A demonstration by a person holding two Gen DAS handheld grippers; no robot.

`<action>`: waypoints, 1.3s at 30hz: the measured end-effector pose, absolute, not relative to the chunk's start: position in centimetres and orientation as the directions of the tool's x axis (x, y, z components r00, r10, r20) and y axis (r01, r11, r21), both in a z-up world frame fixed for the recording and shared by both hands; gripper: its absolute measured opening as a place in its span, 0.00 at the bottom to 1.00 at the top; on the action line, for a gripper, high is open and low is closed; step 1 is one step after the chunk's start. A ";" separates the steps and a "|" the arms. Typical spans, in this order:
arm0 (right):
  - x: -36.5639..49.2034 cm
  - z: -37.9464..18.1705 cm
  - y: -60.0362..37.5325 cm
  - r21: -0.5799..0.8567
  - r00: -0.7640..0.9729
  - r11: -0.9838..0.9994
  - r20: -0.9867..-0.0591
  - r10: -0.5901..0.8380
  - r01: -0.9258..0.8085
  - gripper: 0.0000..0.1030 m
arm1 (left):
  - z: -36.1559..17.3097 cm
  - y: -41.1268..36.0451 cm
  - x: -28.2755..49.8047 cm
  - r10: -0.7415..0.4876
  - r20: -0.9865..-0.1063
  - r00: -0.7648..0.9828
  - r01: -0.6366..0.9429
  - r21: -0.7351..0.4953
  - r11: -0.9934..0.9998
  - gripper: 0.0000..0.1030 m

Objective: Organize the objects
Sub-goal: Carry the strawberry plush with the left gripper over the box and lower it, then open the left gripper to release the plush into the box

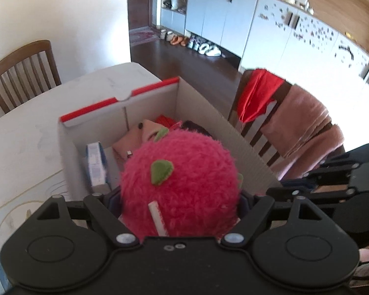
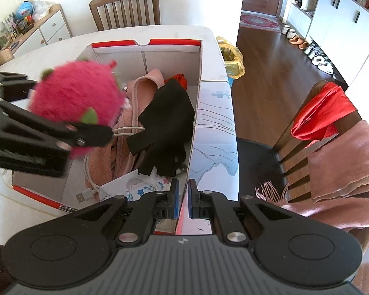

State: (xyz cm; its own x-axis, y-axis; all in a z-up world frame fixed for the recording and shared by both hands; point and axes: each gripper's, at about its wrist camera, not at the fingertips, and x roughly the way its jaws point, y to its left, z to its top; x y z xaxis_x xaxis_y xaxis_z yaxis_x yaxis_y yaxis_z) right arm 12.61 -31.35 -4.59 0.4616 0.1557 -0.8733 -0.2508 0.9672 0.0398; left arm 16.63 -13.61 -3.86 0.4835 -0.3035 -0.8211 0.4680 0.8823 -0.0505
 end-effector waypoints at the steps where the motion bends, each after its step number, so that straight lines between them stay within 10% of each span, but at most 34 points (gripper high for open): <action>1: 12.6 -4.6 -31.4 0.042 0.461 0.967 -0.873 0.157 -0.250 0.06 | -4.2 -13.8 16.7 -0.299 -0.825 0.480 0.473 -0.044 0.880 0.80; 39: 12.7 -4.2 -31.4 0.048 0.477 0.974 -0.866 0.151 -0.223 0.06 | -6.0 -11.8 16.3 -0.257 -0.847 0.465 0.464 -0.015 0.886 0.96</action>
State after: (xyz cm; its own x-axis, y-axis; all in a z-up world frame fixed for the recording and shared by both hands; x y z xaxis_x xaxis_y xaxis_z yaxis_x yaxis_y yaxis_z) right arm 12.70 -31.41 -4.23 0.4767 0.1513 -0.8660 -0.2226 0.9738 0.0476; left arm 16.30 -11.84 -5.99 0.4647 -0.2574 -0.8472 0.4641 0.8856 -0.0145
